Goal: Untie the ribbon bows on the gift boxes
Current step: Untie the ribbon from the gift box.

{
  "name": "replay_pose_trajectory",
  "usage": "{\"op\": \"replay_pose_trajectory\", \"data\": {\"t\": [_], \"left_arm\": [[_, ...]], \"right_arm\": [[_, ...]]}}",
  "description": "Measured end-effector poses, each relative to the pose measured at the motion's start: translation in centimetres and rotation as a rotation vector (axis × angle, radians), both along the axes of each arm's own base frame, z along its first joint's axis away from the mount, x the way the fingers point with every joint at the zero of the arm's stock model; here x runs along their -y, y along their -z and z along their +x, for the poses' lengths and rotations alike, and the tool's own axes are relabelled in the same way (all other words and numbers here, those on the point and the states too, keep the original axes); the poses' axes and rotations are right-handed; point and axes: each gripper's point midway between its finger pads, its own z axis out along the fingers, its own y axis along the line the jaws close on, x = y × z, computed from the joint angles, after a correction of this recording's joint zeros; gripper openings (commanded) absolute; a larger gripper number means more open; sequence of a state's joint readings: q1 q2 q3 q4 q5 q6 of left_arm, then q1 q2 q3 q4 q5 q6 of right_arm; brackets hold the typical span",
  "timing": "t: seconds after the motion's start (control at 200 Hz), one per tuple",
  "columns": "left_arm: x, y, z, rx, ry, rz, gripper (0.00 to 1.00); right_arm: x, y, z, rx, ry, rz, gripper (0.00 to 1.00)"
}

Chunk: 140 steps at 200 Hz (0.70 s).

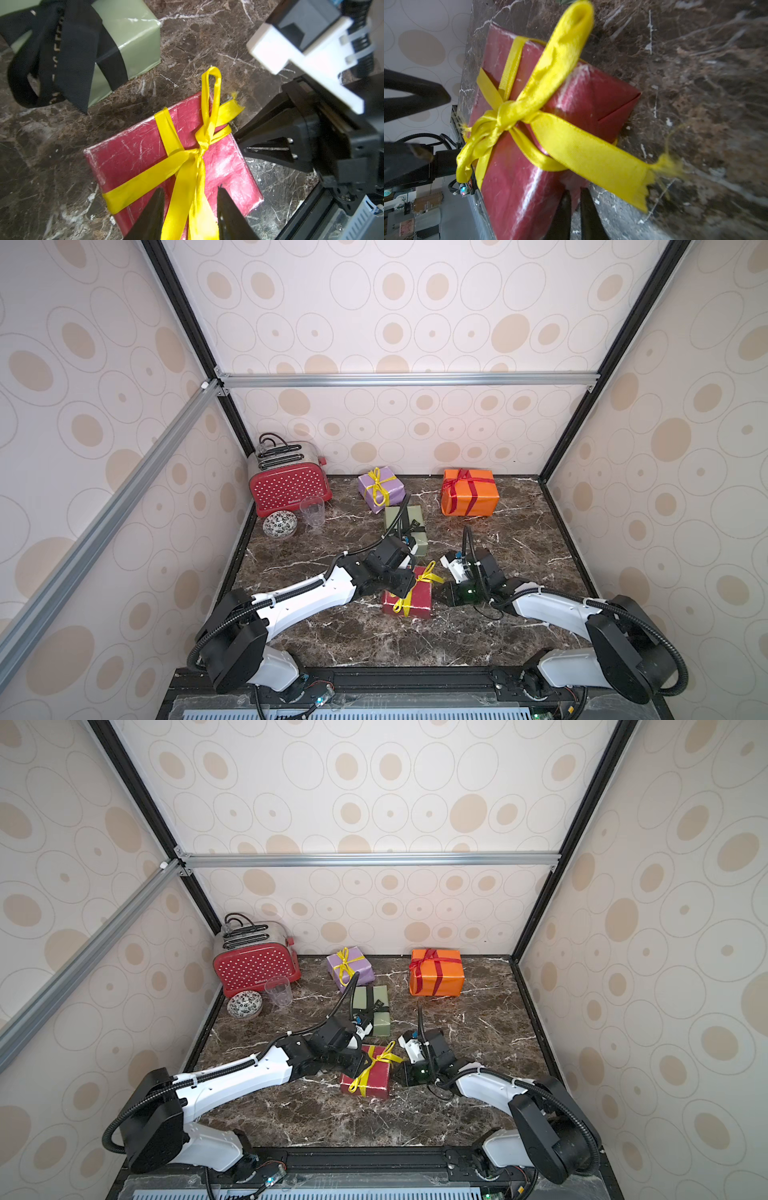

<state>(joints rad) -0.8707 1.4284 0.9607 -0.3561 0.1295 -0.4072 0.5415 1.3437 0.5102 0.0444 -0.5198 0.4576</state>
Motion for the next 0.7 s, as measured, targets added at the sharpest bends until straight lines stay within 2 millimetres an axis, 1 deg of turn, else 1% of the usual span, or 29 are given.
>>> {"op": "replay_pose_trajectory", "data": {"t": [0.12, 0.195, 0.3, 0.461, 0.521, 0.591, 0.701], "left_arm": [[-0.6, 0.5, 0.0, -0.004, -0.011, 0.03, 0.24], [-1.3, 0.8, 0.1, 0.003, -0.027, 0.063, 0.22], [-2.4, 1.1, -0.2, 0.011, -0.044, 0.088, 0.25], [-4.2, 2.0, -2.0, -0.011, -0.052, 0.084, 0.28], [-4.7, 2.4, -2.6, -0.022, -0.052, 0.083, 0.33], [-4.9, 2.6, -2.8, -0.029, -0.053, 0.084, 0.38], [-4.6, 2.8, -2.9, -0.037, -0.048, 0.078, 0.4]], "right_arm": [[0.0, 0.0, 0.0, -0.001, -0.002, -0.001, 0.13], [0.0, 0.1, 0.0, -0.002, -0.002, -0.001, 0.13], [0.0, 0.1, -0.1, -0.002, -0.003, -0.001, 0.13], [-0.1, 0.3, 0.0, -0.008, -0.003, -0.005, 0.13], [-0.1, 0.4, 0.0, -0.012, -0.003, -0.007, 0.13], [-0.1, 0.4, 0.0, -0.015, -0.003, -0.008, 0.13], [-0.1, 0.5, 0.0, -0.017, -0.003, -0.009, 0.13]]}}
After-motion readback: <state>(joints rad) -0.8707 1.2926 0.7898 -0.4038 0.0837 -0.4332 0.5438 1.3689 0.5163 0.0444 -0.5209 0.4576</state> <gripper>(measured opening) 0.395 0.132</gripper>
